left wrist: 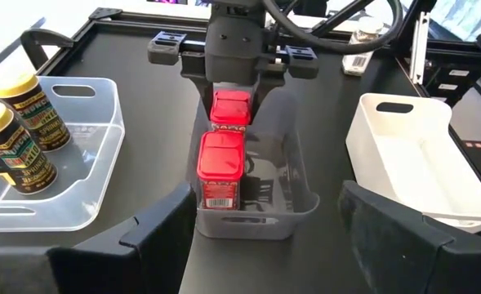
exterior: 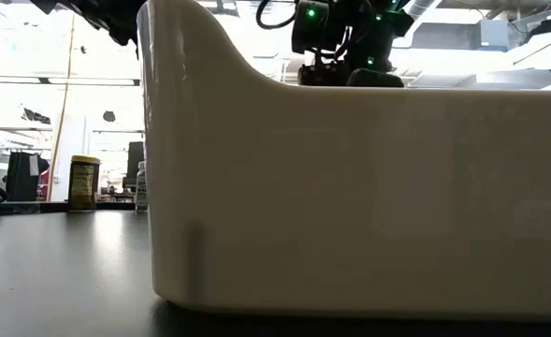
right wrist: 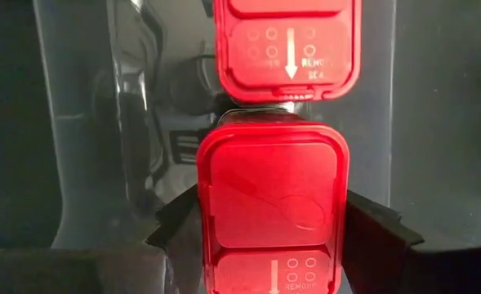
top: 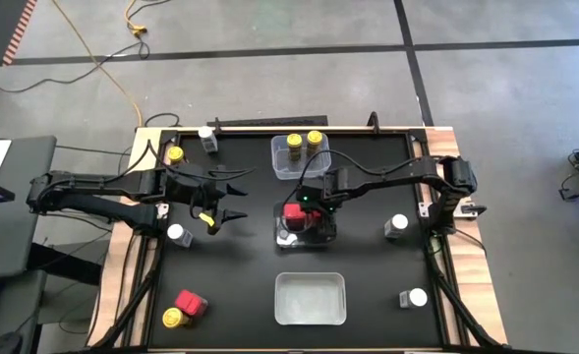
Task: Sort spices by type
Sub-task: Put the right red seasoning can into the black bin
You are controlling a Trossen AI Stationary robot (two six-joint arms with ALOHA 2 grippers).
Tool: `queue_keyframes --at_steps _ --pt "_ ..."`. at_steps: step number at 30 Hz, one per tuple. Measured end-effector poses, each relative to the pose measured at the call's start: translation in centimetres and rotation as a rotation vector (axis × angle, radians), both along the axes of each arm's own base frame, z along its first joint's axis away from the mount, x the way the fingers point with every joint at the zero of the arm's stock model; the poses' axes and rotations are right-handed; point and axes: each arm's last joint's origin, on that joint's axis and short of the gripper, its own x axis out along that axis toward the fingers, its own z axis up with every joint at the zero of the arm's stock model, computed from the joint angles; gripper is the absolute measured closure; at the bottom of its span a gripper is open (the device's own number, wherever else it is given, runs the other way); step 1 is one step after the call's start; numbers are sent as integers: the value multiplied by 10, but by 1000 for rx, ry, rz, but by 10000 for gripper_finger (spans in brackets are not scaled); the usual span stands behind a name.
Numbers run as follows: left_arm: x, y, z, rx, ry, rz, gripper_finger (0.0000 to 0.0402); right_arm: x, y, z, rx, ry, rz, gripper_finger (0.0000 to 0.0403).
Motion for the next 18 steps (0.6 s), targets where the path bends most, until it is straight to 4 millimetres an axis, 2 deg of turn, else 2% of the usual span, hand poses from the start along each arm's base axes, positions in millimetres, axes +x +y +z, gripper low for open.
queue_keyframes --at_steps 5,18 --pt "0 0 0 -1 0 0 116 5 0 1 -2 -50 0 154" --pt "0 0 0 -3 0 1 116 -2 0 -1 5 24 -1 154"
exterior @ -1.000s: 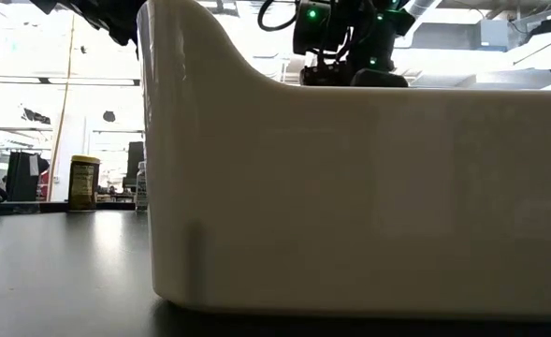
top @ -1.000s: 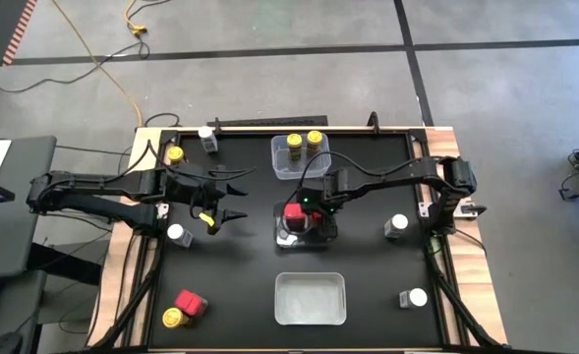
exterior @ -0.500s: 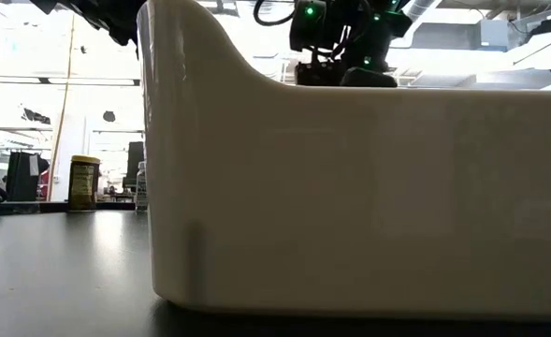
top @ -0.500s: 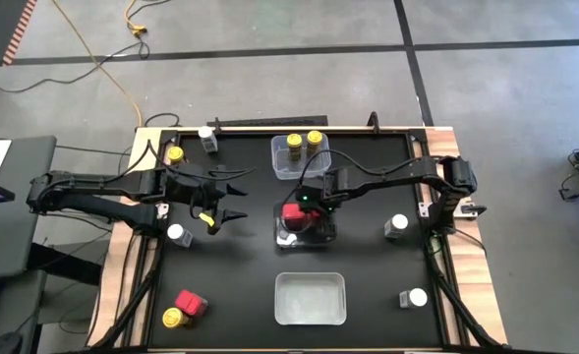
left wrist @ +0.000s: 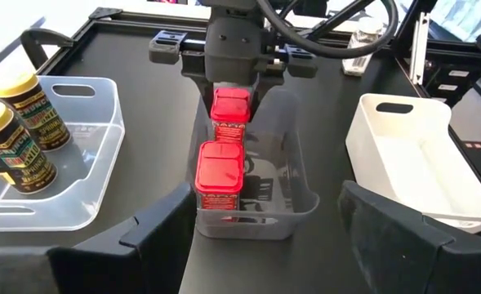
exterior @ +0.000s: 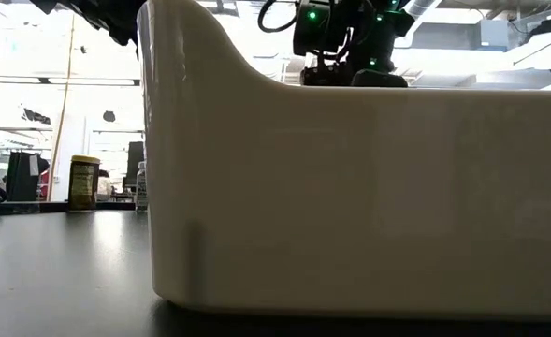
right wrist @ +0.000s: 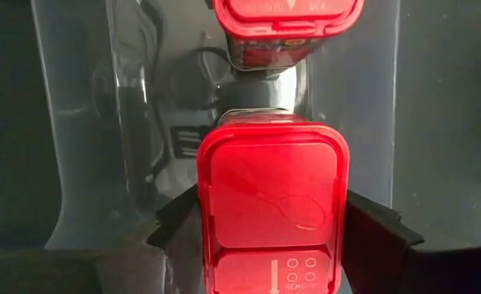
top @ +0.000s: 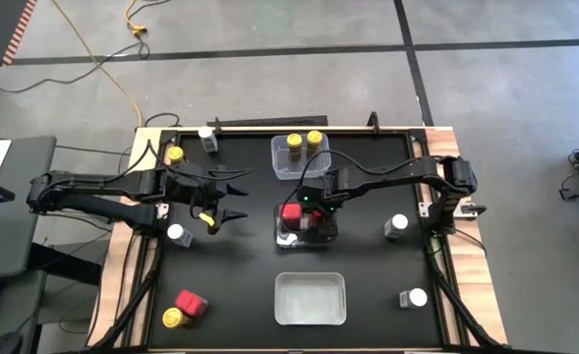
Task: Sort spices by type
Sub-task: Put the right red seasoning can into the black bin
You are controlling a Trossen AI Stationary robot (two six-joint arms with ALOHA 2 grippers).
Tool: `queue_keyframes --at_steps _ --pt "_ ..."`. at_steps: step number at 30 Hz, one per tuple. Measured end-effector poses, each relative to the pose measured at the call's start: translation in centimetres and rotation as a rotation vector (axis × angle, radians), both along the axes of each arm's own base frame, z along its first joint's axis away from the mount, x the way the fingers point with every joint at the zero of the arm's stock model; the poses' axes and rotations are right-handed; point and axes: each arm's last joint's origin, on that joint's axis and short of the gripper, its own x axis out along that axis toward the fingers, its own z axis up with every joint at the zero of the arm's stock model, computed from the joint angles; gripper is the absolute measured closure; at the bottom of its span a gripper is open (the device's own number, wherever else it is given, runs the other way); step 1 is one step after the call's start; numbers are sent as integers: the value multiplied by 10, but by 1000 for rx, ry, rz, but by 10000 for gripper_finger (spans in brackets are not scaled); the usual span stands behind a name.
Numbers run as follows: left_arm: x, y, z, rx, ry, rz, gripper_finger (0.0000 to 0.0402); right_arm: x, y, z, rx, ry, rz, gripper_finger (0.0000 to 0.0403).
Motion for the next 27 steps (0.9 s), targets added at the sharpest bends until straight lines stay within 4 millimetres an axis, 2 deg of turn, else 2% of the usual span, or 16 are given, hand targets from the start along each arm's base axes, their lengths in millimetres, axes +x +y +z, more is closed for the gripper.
queue_keyframes --at_steps 27 --pt "0 0 0 -1 0 0 116 2 0 1 -1 -27 -2 153"
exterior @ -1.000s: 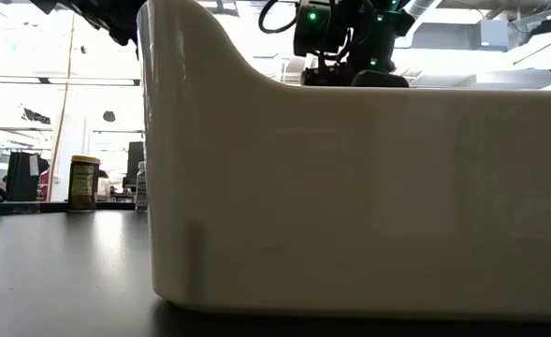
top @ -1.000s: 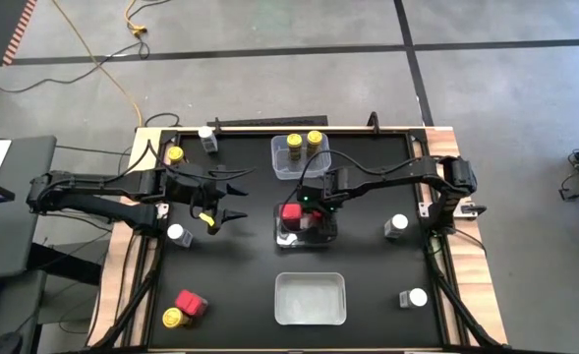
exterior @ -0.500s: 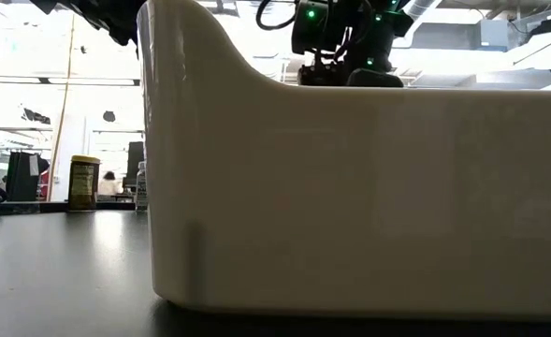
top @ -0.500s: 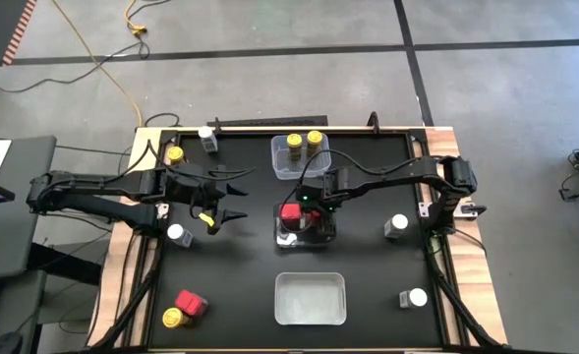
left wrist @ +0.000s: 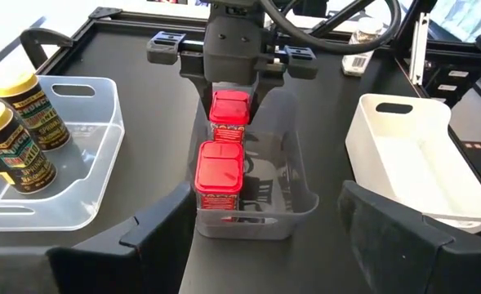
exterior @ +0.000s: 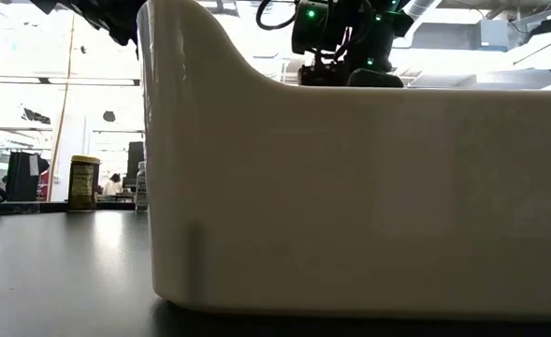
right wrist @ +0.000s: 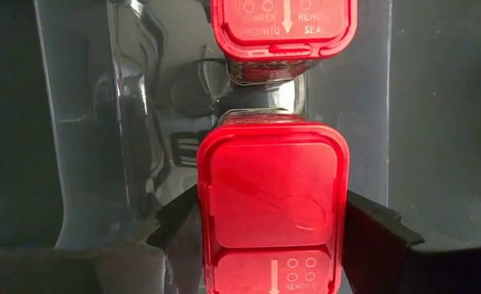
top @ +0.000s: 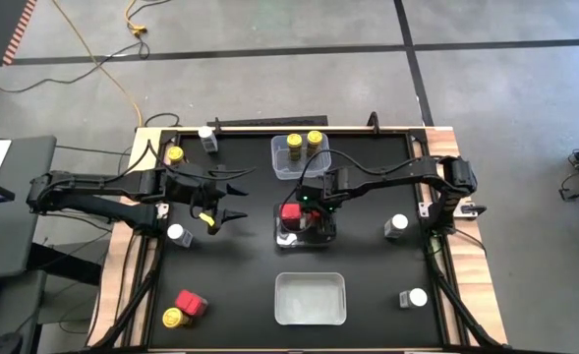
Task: Sort spices by type
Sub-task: Put the right red seasoning can into the black bin
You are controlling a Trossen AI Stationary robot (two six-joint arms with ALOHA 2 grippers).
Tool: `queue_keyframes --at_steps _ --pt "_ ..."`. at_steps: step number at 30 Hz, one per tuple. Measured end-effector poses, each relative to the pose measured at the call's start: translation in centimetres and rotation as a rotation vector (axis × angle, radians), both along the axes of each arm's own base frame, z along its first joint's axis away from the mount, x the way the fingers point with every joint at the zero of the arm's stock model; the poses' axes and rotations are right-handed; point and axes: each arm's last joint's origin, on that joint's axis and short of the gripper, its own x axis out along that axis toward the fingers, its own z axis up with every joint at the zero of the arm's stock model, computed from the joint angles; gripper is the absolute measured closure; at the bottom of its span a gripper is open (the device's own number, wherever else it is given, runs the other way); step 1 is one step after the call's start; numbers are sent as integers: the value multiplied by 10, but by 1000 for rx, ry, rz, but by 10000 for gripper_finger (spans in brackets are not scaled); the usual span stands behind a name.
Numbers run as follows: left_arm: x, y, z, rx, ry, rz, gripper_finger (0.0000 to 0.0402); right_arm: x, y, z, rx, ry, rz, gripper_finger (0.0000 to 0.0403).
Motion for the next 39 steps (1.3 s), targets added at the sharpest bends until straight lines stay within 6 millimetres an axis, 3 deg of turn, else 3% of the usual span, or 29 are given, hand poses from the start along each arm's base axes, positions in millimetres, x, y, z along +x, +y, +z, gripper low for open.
queue_keyframes --at_steps 33,39 --pt "0 0 0 0 0 0 116 0 0 0 -5 -1 1 153" --pt "0 0 0 0 0 0 116 1 0 0 -7 -8 0 131"
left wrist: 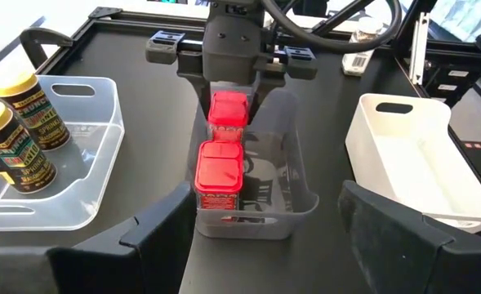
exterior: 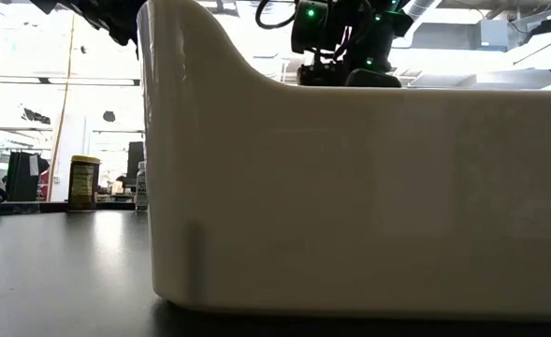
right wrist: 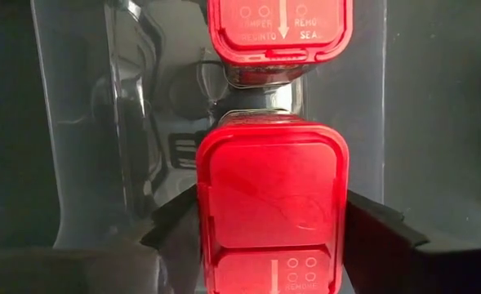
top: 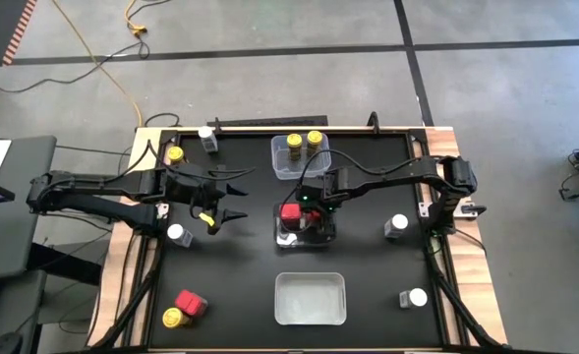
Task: Sort spices by type
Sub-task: Put the right red seasoning can into the black bin
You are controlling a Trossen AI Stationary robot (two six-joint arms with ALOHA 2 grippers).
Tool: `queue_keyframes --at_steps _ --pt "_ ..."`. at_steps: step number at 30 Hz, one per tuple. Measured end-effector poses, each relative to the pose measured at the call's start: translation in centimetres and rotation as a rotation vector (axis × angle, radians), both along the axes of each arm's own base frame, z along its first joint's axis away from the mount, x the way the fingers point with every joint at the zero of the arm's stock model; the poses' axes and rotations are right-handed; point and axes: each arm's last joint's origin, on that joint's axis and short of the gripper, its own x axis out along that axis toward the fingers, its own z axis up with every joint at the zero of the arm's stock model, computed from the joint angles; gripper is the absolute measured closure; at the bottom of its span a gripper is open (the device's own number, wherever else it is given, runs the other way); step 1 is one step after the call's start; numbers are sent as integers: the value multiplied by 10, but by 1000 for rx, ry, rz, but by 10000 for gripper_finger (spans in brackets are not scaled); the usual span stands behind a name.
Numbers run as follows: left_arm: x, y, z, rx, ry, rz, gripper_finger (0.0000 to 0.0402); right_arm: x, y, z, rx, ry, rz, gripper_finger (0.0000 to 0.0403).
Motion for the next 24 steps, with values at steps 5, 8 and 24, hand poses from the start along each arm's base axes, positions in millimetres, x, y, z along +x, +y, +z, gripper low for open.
queue_keyframes --at_steps 5,8,24 --pt "0 0 0 0 0 0 116 0 0 0 0 -2 -1 109" --pt "0 0 0 0 0 0 116 0 0 0 -1 -1 -1 106" --pt "0 0 0 0 0 0 116 -6 0 1 4 66 -1 104"
